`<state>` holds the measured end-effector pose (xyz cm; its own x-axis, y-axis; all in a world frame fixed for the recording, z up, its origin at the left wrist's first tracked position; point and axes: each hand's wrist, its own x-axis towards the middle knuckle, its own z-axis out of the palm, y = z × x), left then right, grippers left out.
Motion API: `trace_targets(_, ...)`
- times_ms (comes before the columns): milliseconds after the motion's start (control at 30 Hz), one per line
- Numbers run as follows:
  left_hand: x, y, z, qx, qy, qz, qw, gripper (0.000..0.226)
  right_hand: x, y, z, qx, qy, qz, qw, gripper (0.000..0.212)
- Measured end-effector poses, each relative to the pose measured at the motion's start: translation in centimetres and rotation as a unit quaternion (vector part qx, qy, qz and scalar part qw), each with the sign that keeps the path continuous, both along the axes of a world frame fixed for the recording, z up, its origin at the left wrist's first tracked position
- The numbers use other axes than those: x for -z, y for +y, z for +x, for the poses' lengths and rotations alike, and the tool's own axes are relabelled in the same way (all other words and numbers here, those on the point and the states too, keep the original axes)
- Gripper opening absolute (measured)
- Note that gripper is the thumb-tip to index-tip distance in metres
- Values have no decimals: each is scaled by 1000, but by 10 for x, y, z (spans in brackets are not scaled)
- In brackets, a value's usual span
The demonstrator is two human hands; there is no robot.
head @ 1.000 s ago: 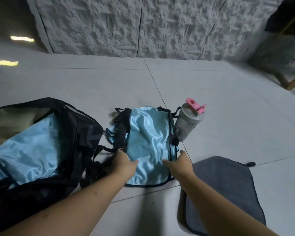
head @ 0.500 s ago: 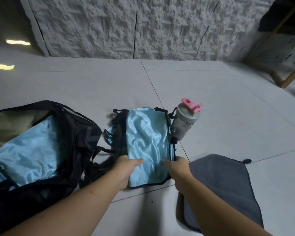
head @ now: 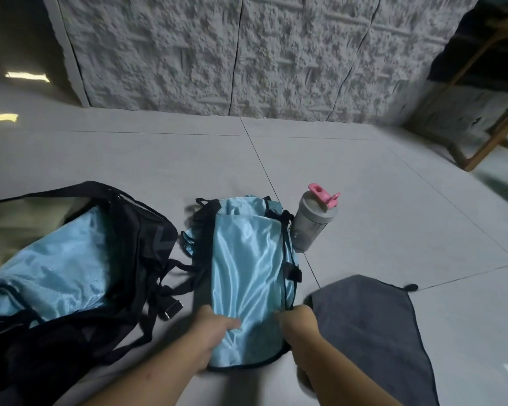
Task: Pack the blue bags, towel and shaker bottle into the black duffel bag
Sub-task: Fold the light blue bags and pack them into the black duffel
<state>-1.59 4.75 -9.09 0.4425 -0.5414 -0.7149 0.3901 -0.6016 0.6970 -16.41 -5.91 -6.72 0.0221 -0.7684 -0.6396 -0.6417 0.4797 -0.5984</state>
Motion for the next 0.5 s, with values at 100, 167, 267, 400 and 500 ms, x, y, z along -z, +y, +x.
trace_targets(100, -11, 17, -4, 16, -15, 13, 1000, 60, -2, 18, 2, -11, -2, 51, 999, 20)
trace_targets(167, -18, 31, -7, 35, -31, 24, 999, 58, -6, 30, 2, -23, 1, 73, 997, 21)
trace_targets(267, -20, 52, -10, 49, -38, 34, 997, 58, -19, 50, 1, -36, -9, 108, 993, 18)
trace_targets(400, 9, 69, -5, 56, -45, 44, 996, 75, -25, 63, -1, -65, 7, 117, 991, 22)
trace_targets(500, -14, 75, -6, 54, -55, 28, 997, 53, -31, 62, -3, -66, 23, 105, 992, 17)
